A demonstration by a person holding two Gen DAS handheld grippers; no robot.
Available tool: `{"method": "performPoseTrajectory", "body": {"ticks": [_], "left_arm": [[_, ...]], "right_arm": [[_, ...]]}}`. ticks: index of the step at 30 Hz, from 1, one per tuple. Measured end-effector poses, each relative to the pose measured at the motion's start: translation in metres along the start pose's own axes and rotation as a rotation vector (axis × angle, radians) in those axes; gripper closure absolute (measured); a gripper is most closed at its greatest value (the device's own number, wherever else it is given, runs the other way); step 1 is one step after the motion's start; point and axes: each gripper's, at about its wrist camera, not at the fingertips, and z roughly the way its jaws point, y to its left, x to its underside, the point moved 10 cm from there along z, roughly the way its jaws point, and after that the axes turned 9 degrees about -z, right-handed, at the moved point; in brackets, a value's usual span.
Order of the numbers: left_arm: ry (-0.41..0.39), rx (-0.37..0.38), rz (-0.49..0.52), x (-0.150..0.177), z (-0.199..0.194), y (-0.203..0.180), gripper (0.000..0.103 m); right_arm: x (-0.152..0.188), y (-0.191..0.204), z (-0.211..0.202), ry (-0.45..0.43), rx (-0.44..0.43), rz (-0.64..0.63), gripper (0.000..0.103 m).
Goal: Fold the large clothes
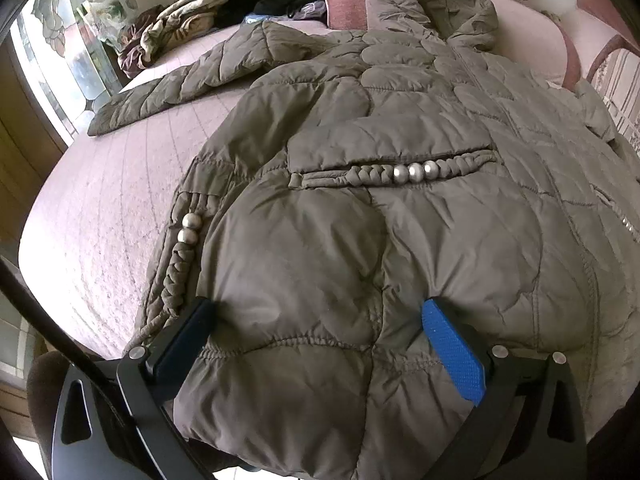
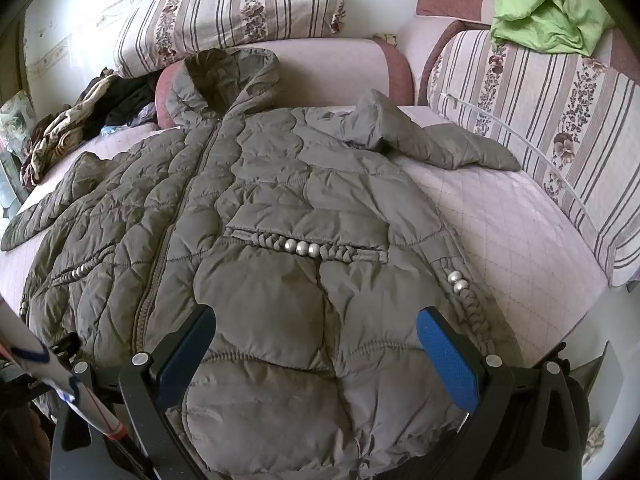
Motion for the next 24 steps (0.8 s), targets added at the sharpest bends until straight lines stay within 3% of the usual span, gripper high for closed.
{"method": "performPoseTrajectory", "body": {"ticks": [8, 14, 18, 21, 24], "left_arm": [[0.002, 0.036, -0.006, -0.006, -0.01, 0.001, 0.0], [-0.057, 0.054, -0.044, -0.022, -0.036, 0.013, 0.0], [-0.095, 0.055, -0.091, -0.034, -0.052, 0.029, 0.0], [-0.113, 0.053, -0.136, -0.045, -0.063, 0.048, 0.0], [-0.129, 0.037, -0.178, -0.053, -0.069, 0.067, 0.0]], "right_arm": [[-0.002, 0.0, -0.004, -0.01, 0.002, -0.001, 0.0], [0.001, 0.002, -0.004, 0.002, 0.004, -0.017, 0.0], [0.015, 0.016, 0.011, 0.066, -0.009, -0.087, 0.004], [0.048, 0.033, 0.032, 0.21, -0.088, -0.115, 0.01], [0.058, 0.035, 0.027, 0.198, -0.089, -0.137, 0.01]]}}
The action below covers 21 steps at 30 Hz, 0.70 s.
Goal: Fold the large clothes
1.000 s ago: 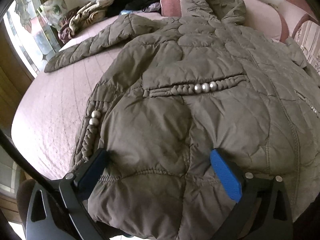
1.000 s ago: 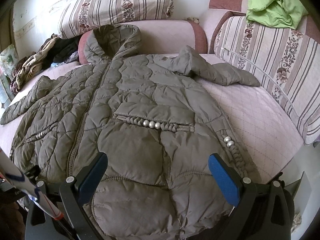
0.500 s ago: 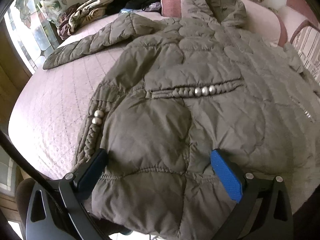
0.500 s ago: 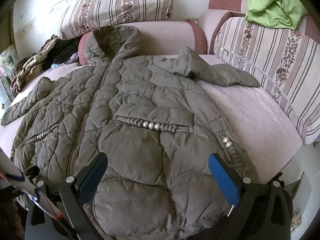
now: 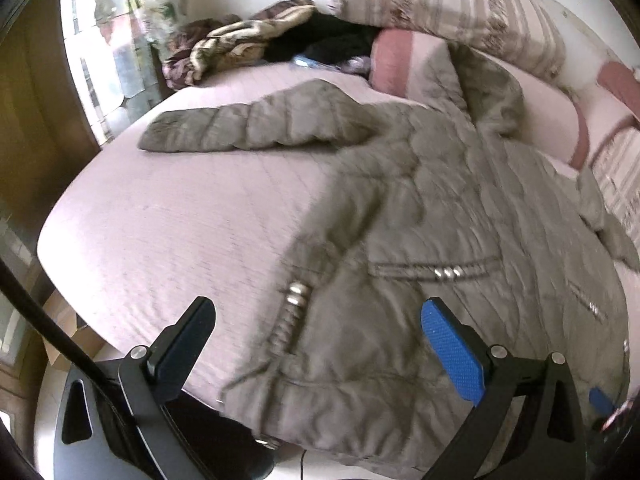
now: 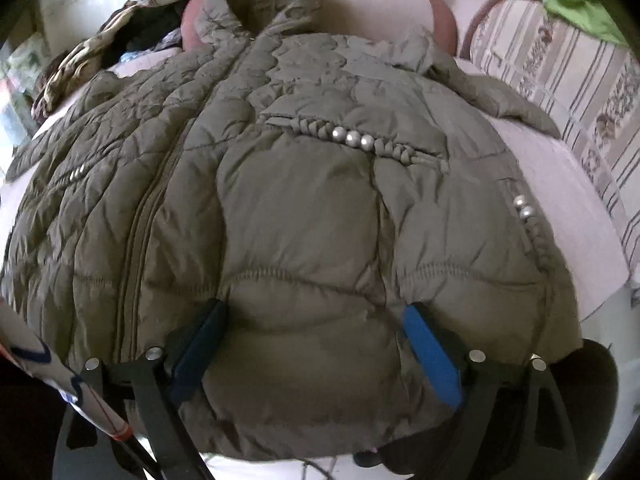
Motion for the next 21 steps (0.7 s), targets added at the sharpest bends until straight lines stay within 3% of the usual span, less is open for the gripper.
{"method": "performPoseTrajectory", "body": {"ticks": [6, 11, 14, 19, 21], "left_arm": [[-0.05, -0.06, -0.033, -0.028, -0.007, 0.04, 0.0], [-0.068, -0.105, -0.074, -0.048, -0.001, 0.074, 0.0], [-0.065, -0.093, -0.122, -0.064, 0.008, 0.095, 0.0], [-0.068, -0.095, -0.21, -0.107, 0.032, 0.14, 0.0], [-0.066, -0.105, -0.243, -0.122, 0.045, 0.157, 0.0]], "right_arm": [[-0.003, -0.004, -0.018, -0.021, -0.05, 0.009, 0.01], [-0.039, 0.004, -0.067, -0.219, -0.047, -0.031, 0.01], [-0.062, 0.013, -0.085, -0.325, -0.056, -0.049, 0.01], [-0.085, 0.044, -0.066, -0.262, -0.135, -0.107, 0.011], [-0.091, 0.052, -0.059, -0.247, -0.153, -0.118, 0.015]]}}
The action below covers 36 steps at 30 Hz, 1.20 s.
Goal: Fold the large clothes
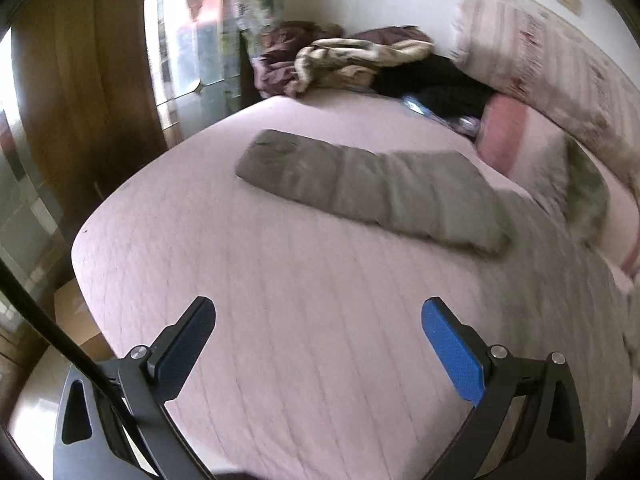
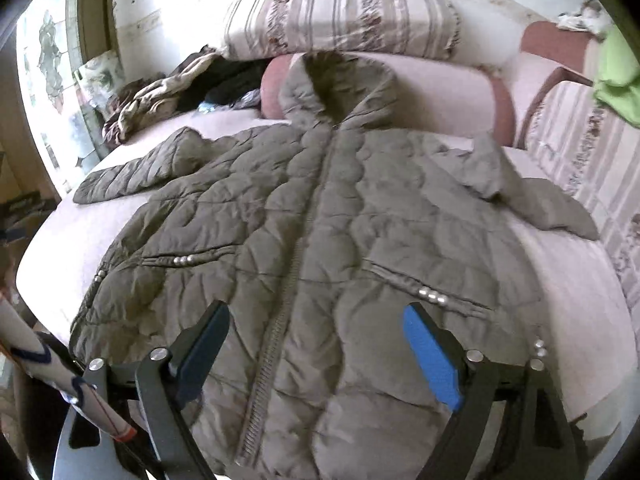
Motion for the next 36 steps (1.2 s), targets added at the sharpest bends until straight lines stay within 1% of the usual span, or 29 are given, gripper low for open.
{"method": "performPoseTrajectory", "body": {"ticks": [2, 3, 5, 6, 10, 14, 15, 16, 17, 19, 20, 22, 23, 24, 25, 26, 28, 30, 32, 34, 35, 36], "left_arm": [[0.019, -0.007, -0.048, -0.022, 0.023, 0.015, 0.001], [0.035, -0.009, -0.08, -0.033, 0.036, 0.023, 0.004], [0.074, -0.005, -0.13, -0.051, 0.065, 0.035, 0.017], [0.093, -0.007, -0.157, -0.061, 0.082, 0.042, 0.019], [0.163, -0.002, -0.261, -0.083, 0.136, 0.063, 0.02], [0.224, 0.044, -0.425, -0.097, 0.185, 0.08, 0.02], [0.225, 0.051, -0.449, -0.102, 0.193, 0.082, 0.02], [0.2, 0.055, -0.466, -0.112, 0.199, 0.083, 0.02], [0.192, 0.062, -0.468, -0.119, 0.204, 0.082, 0.02], [0.208, 0.103, -0.461, -0.132, 0.218, 0.072, 0.02], [0.216, 0.11, -0.457, -0.134, 0.223, 0.069, 0.02], [0.212, 0.053, -0.408, -0.138, 0.232, 0.06, 0.02], [0.212, 0.012, -0.366, -0.138, 0.235, 0.056, 0.024], [0.212, -0.072, -0.29, -0.136, 0.236, 0.052, 0.034], [0.212, -0.124, -0.23, -0.135, 0.236, 0.046, 0.052], [0.213, -0.123, -0.206, -0.135, 0.234, 0.042, 0.07], [0.218, -0.106, -0.19, -0.136, 0.221, 0.028, 0.072], [0.192, -0.046, -0.168, -0.143, 0.197, 0.006, 0.074], [0.161, 0.027, -0.122, -0.15, 0.168, -0.026, 0.075], [0.127, 0.125, -0.045, -0.153, 0.127, -0.073, 0.076], [0.111, 0.166, -0.011, -0.152, 0.109, -0.094, 0.076], [0.096, 0.222, 0.027, -0.148, 0.087, -0.119, 0.076]], "right_arm": [[-0.002, 0.002, 0.005, 0.006, -0.024, 0.004, 0.017], [-0.004, 0.003, 0.009, 0.007, -0.025, 0.009, 0.017], [-0.004, 0.0, 0.015, 0.01, -0.01, 0.019, 0.017], [-0.005, -0.003, 0.019, 0.015, -0.002, 0.026, 0.017], [-0.003, -0.022, 0.039, 0.05, 0.033, 0.095, 0.017], [0.001, -0.038, 0.055, 0.087, 0.045, 0.151, 0.017], [0.003, -0.042, 0.058, 0.095, 0.052, 0.159, 0.017], [0.005, -0.044, 0.063, 0.104, 0.059, 0.163, 0.017], [0.006, -0.045, 0.065, 0.109, 0.063, 0.165, 0.017], [0.009, -0.049, 0.072, 0.125, 0.075, 0.168, 0.017], [0.01, -0.05, 0.075, 0.134, 0.08, 0.169, 0.017], [0.013, -0.053, 0.082, 0.152, 0.092, 0.17, 0.017], [0.014, -0.054, 0.084, 0.156, 0.097, 0.169, 0.017], [0.015, -0.055, 0.086, 0.159, 0.099, 0.167, 0.017], [0.015, -0.055, 0.088, 0.159, 0.102, 0.164, 0.017], [0.014, -0.055, 0.089, 0.159, 0.104, 0.161, 0.017], [0.014, -0.055, 0.089, 0.156, 0.111, 0.153, 0.017], [0.014, -0.054, 0.087, 0.151, 0.108, 0.15, 0.019], [0.014, -0.053, 0.083, 0.142, 0.1, 0.149, 0.022], [0.013, -0.055, 0.077, 0.131, 0.092, 0.156, 0.023], [0.012, -0.058, 0.073, 0.119, 0.09, 0.165, 0.023], [0.012, -0.06, 0.069, 0.111, 0.09, 0.173, 0.023]]}}
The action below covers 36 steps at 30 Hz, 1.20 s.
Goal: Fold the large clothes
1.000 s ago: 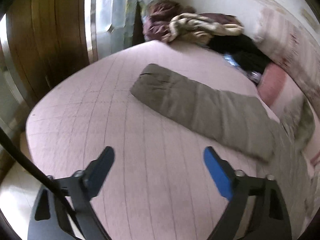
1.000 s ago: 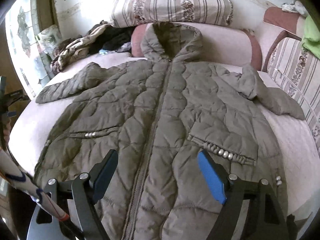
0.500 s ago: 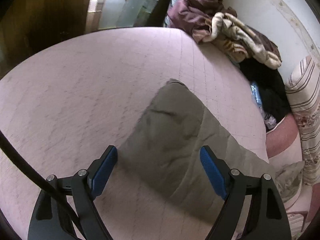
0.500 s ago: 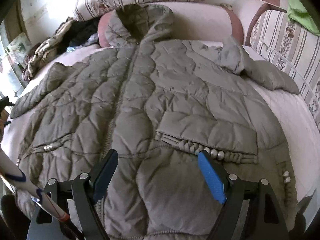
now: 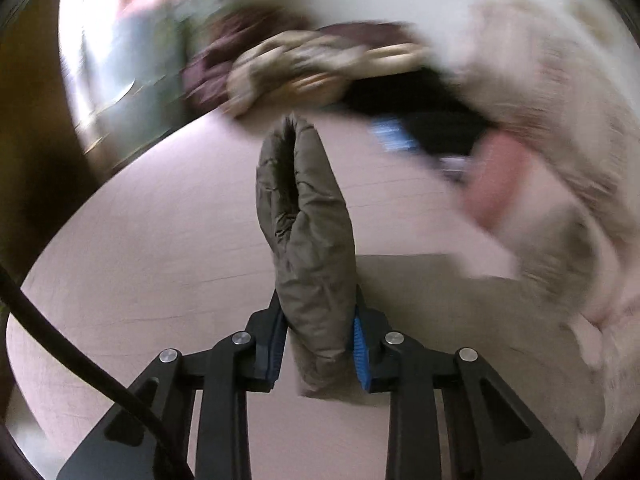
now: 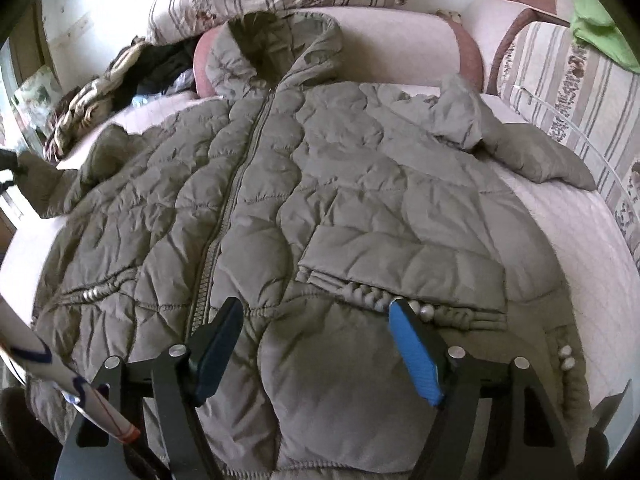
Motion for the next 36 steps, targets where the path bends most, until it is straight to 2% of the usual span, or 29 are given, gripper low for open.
{"method": "performPoseTrajectory", "body": {"ticks": [3, 5, 9, 11, 14, 16, 18, 19, 20, 22, 25, 27, 30, 32, 36], "left_arm": [[0.015, 0.161, 0.092, 0.027, -0.03, -0.088, 0.076], [0.038, 0.24, 0.146, 0.052, -0.043, -0.135, 0.076], [0.13, 0.379, 0.264, 0.134, -0.049, -0.229, 0.076], [0.192, 0.411, 0.294, 0.169, -0.041, -0.254, 0.075], [0.246, 0.365, 0.359, 0.223, -0.027, -0.272, 0.071], [0.275, 0.36, 0.382, 0.247, -0.03, -0.27, 0.071], [0.281, 0.384, 0.385, 0.26, -0.042, -0.26, 0.064], [0.273, 0.385, 0.387, 0.264, -0.048, -0.254, 0.056], [0.253, 0.382, 0.385, 0.265, -0.057, -0.242, 0.044], [0.195, 0.353, 0.376, 0.261, -0.068, -0.217, 0.034], [0.127, 0.281, 0.344, 0.251, -0.071, -0.167, 0.028], [0.098, 0.21, 0.309, 0.24, -0.059, -0.135, 0.026], [0.068, 0.067, 0.289, 0.229, -0.032, -0.09, 0.026], [0.065, 0.038, 0.268, 0.227, -0.022, -0.07, 0.026], [0.076, 0.032, 0.256, 0.231, -0.009, -0.047, 0.026]], "right_arm": [[-0.001, -0.008, -0.013, -0.027, -0.006, 0.031, 0.023], [-0.002, -0.014, -0.021, -0.043, -0.003, 0.048, 0.023], [-0.001, -0.029, -0.037, -0.072, 0.006, 0.084, 0.023], [0.001, -0.038, -0.044, -0.078, 0.02, 0.103, 0.023], [0.006, -0.054, -0.049, -0.077, 0.035, 0.134, 0.023], [0.009, -0.066, -0.052, -0.07, 0.045, 0.163, 0.023], [0.009, -0.073, -0.055, -0.069, 0.047, 0.172, 0.023], [0.008, -0.074, -0.055, -0.071, 0.048, 0.17, 0.023], [0.007, -0.075, -0.056, -0.073, 0.051, 0.164, 0.023], [0.003, -0.074, -0.055, -0.071, 0.049, 0.155, 0.023], [-0.013, -0.064, -0.046, -0.063, 0.001, 0.16, 0.022], [-0.025, -0.057, -0.036, -0.062, -0.029, 0.159, 0.017], [-0.052, -0.046, -0.01, -0.055, -0.053, 0.144, 0.015], [-0.064, -0.041, 0.015, -0.018, -0.053, 0.143, 0.015], [-0.081, -0.041, 0.07, 0.069, -0.066, 0.206, 0.015]]}}
